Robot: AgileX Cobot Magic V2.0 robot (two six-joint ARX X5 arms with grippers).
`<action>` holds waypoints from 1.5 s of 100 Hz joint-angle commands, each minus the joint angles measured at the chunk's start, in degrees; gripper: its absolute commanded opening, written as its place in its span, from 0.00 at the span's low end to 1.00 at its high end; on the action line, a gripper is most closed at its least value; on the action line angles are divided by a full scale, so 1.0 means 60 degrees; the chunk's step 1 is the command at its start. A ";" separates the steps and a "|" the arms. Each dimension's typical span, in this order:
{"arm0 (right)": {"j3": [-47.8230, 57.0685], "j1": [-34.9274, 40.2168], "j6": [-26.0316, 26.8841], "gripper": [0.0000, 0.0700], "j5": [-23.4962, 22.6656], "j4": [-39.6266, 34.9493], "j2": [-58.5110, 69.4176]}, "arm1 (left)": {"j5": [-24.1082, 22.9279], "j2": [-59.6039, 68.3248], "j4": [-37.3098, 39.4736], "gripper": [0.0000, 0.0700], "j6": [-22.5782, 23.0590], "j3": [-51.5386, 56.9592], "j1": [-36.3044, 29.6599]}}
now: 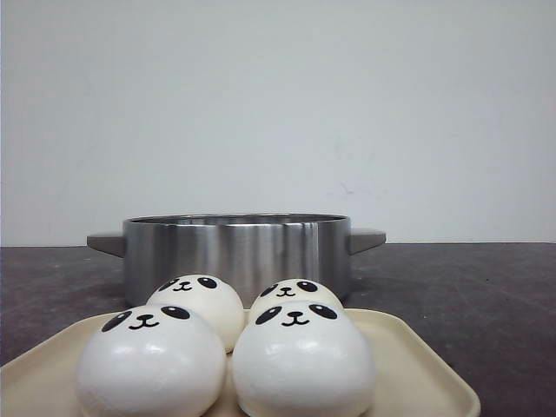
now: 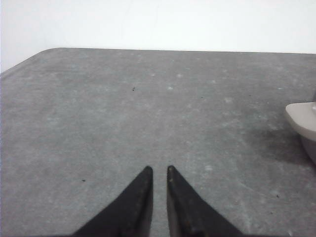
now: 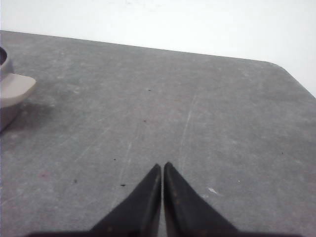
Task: Steam buns
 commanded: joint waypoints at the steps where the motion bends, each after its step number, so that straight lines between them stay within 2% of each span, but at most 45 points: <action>1: -0.0022 0.0029 0.0073 0.01 -0.0004 0.0098 0.0011 | 0.0015 -0.0011 -0.0018 0.00 -0.0226 -0.0175 0.0018; 11: -0.0022 0.0029 0.0080 0.01 -0.0004 0.0102 0.0011 | 0.0015 -0.0011 -0.0022 0.00 -0.0295 -0.0175 0.0018; 17: -0.0022 0.0029 0.0080 0.01 -0.0011 0.0113 0.0011 | 0.0051 -0.0011 -0.0018 0.00 -0.0652 -0.0175 0.0007; 21: -0.0022 0.0029 0.0084 0.01 -0.0011 0.0120 0.0011 | 0.0219 -0.0011 -0.0022 0.00 -0.1366 -0.0175 0.0000; 30: -0.0022 0.0029 0.0404 0.01 -0.0033 0.0157 0.0011 | 0.0765 -0.0011 -0.0055 0.00 -0.3504 -0.0168 0.0000; 35: -0.0022 0.0029 0.0943 0.01 -0.0091 0.0233 0.0011 | 0.1279 -0.0011 -0.0084 0.00 -0.4499 -0.0124 0.0000; 41: -0.0018 0.0029 0.1698 0.01 -0.0142 0.0368 0.0011 | 0.1945 -0.0011 -0.0080 0.00 -0.5271 -0.0033 0.0000; 50: -0.0007 0.0029 0.3238 0.01 -0.0699 0.0648 0.0011 | 0.2929 -0.0011 -0.0044 0.00 -0.5639 0.0120 0.0000; 56: 0.0025 0.0029 0.4328 0.01 -0.1220 0.0929 0.0011 | 0.3377 -0.0011 0.0036 0.00 -0.6229 0.0211 0.0000; 65: 0.0098 0.0029 0.5482 0.01 -0.1694 0.2018 0.0015 | 0.4499 -0.0011 0.0463 0.00 -0.6910 0.0353 0.0000; 71: 0.0503 0.0029 0.5829 0.01 -0.2087 0.2481 0.0015 | 0.5009 0.0022 0.0262 0.01 -0.6808 0.0747 0.0000; 77: 0.1311 0.0040 0.5679 0.01 -0.2178 0.2186 0.0018 | 0.5169 0.0113 -0.0532 0.01 -0.6277 0.1384 0.0000; 82: 0.2186 0.0040 0.5224 0.00 -0.2175 0.1545 0.0138 | 0.5056 0.0244 -0.1479 0.01 -0.5610 0.2084 0.0000; 92: 0.4105 0.0029 0.3628 0.00 -0.2153 -0.0025 0.0787 | 0.4856 0.0892 -0.2699 0.01 -0.4299 0.3603 0.0000; 96: 0.4798 0.0033 0.3082 0.00 -0.2229 -0.0477 0.1198 | 0.5042 0.1279 -0.2790 0.01 -0.4102 0.4197 0.0000; 103: 0.5814 0.0106 0.2550 0.00 -0.2641 -0.0907 0.1967 | 0.5399 0.2153 -0.2605 0.01 -0.4197 0.5278 0.0000; 118: 0.7216 0.0226 0.2320 0.00 -0.3493 -0.0907 0.3486 | 0.5883 0.4255 -0.2222 0.01 -0.3687 0.7552 0.0000; 127: 0.7716 0.0226 0.2324 0.00 -0.3614 -0.0907 0.4331 | 0.6094 0.5329 -0.2452 0.02 -0.3370 0.8655 0.0000; 133: 0.7898 0.0226 0.2346 0.01 -0.3668 -0.0856 0.4736 | 0.6550 0.5839 -0.2473 0.12 -0.3370 0.9147 -0.0007; 138: 0.7956 0.0229 0.2419 0.07 -0.3912 -0.0714 0.4983 | 0.6856 0.6124 -0.2463 0.32 -0.3370 0.9402 -0.0062; 142: 0.7956 0.0229 0.2586 0.26 -0.4164 -0.0543 0.5133 | 0.6969 0.6277 -0.2397 0.54 -0.3377 0.9497 -0.0127; 146: 0.7956 0.0229 0.2827 0.54 -0.4368 -0.0426 0.5257 | 0.7012 0.6375 -0.2342 0.75 -0.3395 0.9500 -0.0189; 150: 0.7956 0.0237 0.3078 0.81 -0.4568 -0.0397 0.5355 | 0.7009 0.6451 -0.2422 0.90 -0.3395 0.9500 -0.0255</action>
